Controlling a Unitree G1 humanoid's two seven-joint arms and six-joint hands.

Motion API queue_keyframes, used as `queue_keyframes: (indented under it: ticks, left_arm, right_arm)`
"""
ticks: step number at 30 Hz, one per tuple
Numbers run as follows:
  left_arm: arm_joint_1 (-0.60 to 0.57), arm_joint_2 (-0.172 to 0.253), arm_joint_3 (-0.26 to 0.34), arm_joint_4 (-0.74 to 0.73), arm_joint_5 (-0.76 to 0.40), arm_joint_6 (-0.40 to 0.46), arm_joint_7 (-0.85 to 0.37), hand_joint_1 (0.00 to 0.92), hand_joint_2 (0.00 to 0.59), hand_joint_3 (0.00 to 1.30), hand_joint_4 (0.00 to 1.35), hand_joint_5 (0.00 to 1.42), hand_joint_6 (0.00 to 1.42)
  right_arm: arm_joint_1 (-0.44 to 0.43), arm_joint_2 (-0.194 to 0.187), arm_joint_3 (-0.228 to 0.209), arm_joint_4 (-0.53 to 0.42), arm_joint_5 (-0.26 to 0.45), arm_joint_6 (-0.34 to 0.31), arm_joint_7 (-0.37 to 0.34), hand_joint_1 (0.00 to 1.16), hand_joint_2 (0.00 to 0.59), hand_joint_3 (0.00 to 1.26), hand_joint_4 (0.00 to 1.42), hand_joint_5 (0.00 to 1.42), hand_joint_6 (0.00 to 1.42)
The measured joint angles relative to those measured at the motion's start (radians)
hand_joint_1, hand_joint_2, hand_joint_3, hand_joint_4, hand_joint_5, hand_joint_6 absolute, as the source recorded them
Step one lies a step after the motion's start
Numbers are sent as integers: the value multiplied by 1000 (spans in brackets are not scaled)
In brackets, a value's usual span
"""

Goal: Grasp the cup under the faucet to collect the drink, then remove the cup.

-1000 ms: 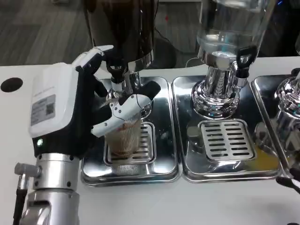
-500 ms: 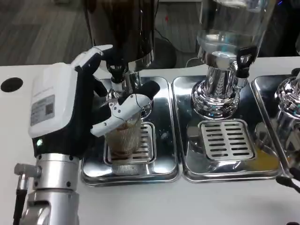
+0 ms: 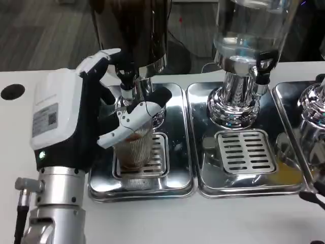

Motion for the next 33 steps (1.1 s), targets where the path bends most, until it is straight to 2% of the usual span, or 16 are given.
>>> queue_keyframes:
  ticks: [33]
  left_arm:
    - [-9,2,21,30,-26,-14,12,38,46,387,345,757,832]
  right_arm:
    - [-21,0,14,-35,0,41,9,557,458,171,34,53,7]
